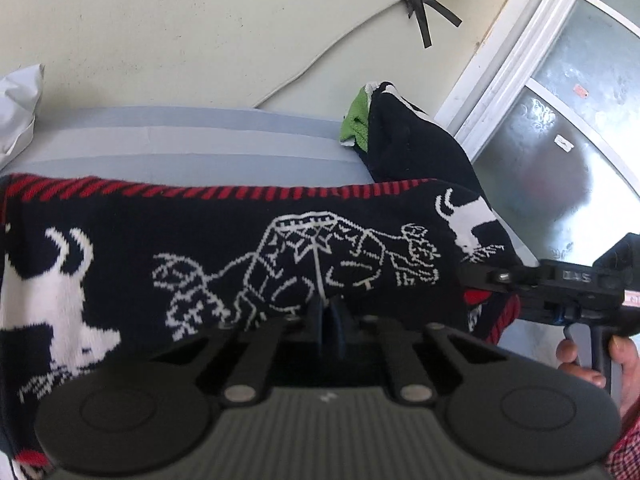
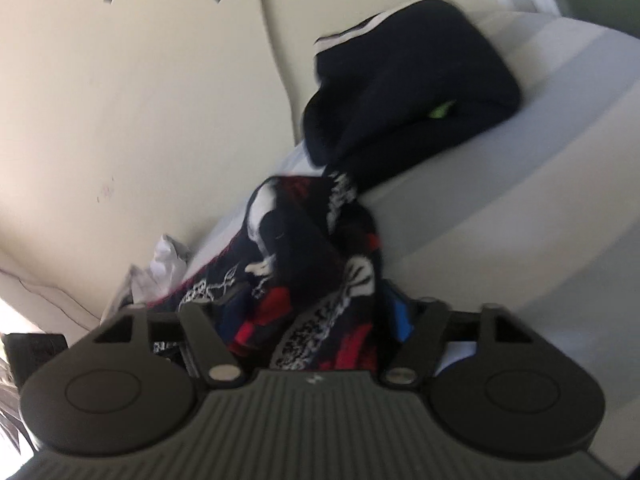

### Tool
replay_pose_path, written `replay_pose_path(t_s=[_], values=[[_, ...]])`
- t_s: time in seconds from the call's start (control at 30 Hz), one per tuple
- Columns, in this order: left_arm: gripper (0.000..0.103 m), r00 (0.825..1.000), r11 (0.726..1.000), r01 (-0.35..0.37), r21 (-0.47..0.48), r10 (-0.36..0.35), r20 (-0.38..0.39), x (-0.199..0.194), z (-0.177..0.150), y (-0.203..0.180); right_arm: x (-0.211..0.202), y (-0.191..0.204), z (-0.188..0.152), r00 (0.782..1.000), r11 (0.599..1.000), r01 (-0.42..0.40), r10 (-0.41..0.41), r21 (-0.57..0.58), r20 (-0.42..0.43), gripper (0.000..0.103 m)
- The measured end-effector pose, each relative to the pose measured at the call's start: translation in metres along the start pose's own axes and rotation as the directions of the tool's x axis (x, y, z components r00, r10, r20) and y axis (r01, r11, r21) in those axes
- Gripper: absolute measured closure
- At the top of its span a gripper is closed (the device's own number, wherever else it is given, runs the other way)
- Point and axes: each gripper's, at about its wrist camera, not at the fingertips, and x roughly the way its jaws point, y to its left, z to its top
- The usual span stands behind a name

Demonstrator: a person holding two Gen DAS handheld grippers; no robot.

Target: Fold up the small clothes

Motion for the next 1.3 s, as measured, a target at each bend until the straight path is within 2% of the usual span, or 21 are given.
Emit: replay_pose_path(t_s=[0.03,0.07,0.13,0.2,0.27,0.37,0.43,0.53,0.6,0.7,0.77,0.83,0.9,0.93,0.97,1.03,1.1,1.2,1.3], values=[[0.095,1.0,1.0,-0.001,0.001,0.001,0.001,0.0,0.0,0.0,0.006,0.002,-0.001,1.0,1.0,0.002,-0.002,0.015,-0.021,0.066],[0.095,1.0,1.0,-0.001,-0.001,0.001,0.001,-0.001,-0.001,-0.001,0.008,0.005,-0.002,1.0,1.0,0.005,-0.005,0.023,-0.016,0.072],[0.095,1.0,1.0,0.007,-0.008,-0.007,0.004,-0.003,-0.001,0.001,-0.002,0.022,0.002,0.998,0.998,-0.061,0.061,0.016,0.027,0.078],[0.095,1.0,1.0,0.019,-0.017,-0.019,0.005,-0.006,-0.002,0.005,-0.015,0.06,0.003,0.99,0.989,-0.115,0.122,-0.095,0.07,0.08],[0.095,0.999,0.999,0.034,-0.038,-0.034,0.006,-0.009,-0.002,0.01,-0.018,0.107,-0.003,0.988,0.959,-0.123,0.143,-0.254,0.061,0.081],[0.095,0.998,0.995,0.063,-0.071,-0.062,0.023,-0.033,-0.011,0.025,-0.001,0.172,-0.023,0.993,0.874,-0.102,0.121,-0.474,0.009,0.081],[0.086,0.997,0.996,0.053,-0.067,-0.049,0.058,-0.061,-0.024,0.04,0.016,0.204,-0.039,0.991,0.823,-0.129,0.121,-0.554,-0.053,0.082],[0.073,0.99,0.995,-0.029,-0.091,0.041,0.132,-0.114,-0.047,0.073,0.044,0.239,-0.066,0.987,0.745,-0.158,0.104,-0.648,-0.121,0.082],[0.07,0.975,0.985,-0.083,-0.154,0.112,0.191,-0.151,-0.058,0.099,0.071,0.254,-0.082,0.983,0.703,-0.175,0.082,-0.689,-0.166,0.082],[0.065,0.939,0.954,-0.123,-0.274,0.201,0.278,-0.191,-0.062,0.126,0.112,0.266,-0.107,0.966,0.672,-0.209,0.031,-0.711,-0.255,0.082],[0.061,0.922,0.955,-0.098,-0.281,0.193,0.336,-0.203,-0.053,0.128,0.142,0.267,-0.122,0.955,0.653,-0.206,-0.028,-0.729,-0.295,0.084],[0.05,0.912,0.969,-0.076,-0.235,0.163,0.375,-0.203,-0.039,0.115,0.14,0.266,-0.136,0.963,0.607,-0.206,-0.013,-0.768,-0.269,0.085],[0.049,0.915,0.985,-0.07,-0.157,0.126,0.382,-0.189,-0.022,0.092,0.137,0.273,-0.139,0.965,0.599,-0.193,-0.026,-0.777,-0.26,0.081],[0.05,0.917,0.989,-0.095,-0.112,0.131,0.377,-0.176,-0.011,0.079,0.134,0.27,-0.138,0.965,0.589,-0.198,-0.023,-0.783,-0.261,0.08],[0.051,0.919,0.988,-0.136,-0.08,0.155,0.363,-0.164,-0.003,0.069,0.132,0.267,-0.139,0.965,0.576,-0.206,-0.015,-0.791,-0.261,0.08],[0.062,0.925,0.97,-0.241,-0.03,0.239,0.294,-0.128,0.011,0.059,0.122,0.257,-0.134,0.967,0.586,-0.212,0.01,-0.782,-0.255,0.076],[0.062,0.911,0.949,-0.314,-0.017,0.306,0.277,-0.106,0.014,0.064,0.106,0.254,-0.133,0.965,0.579,-0.237,0.05,-0.78,-0.256,0.069],[0.06,0.918,0.96,-0.269,-0.077,0.28,0.281,-0.113,0.012,0.082,0.064,0.247,-0.126,0.967,0.562,-0.256,0.138,-0.787,-0.216,0.066],[0.054,0.918,0.962,-0.25,-0.106,0.271,0.29,-0.115,0.006,0.094,0.032,0.236,-0.104,0.981,0.588,-0.174,0.172,-0.79,-0.088,0.066]])
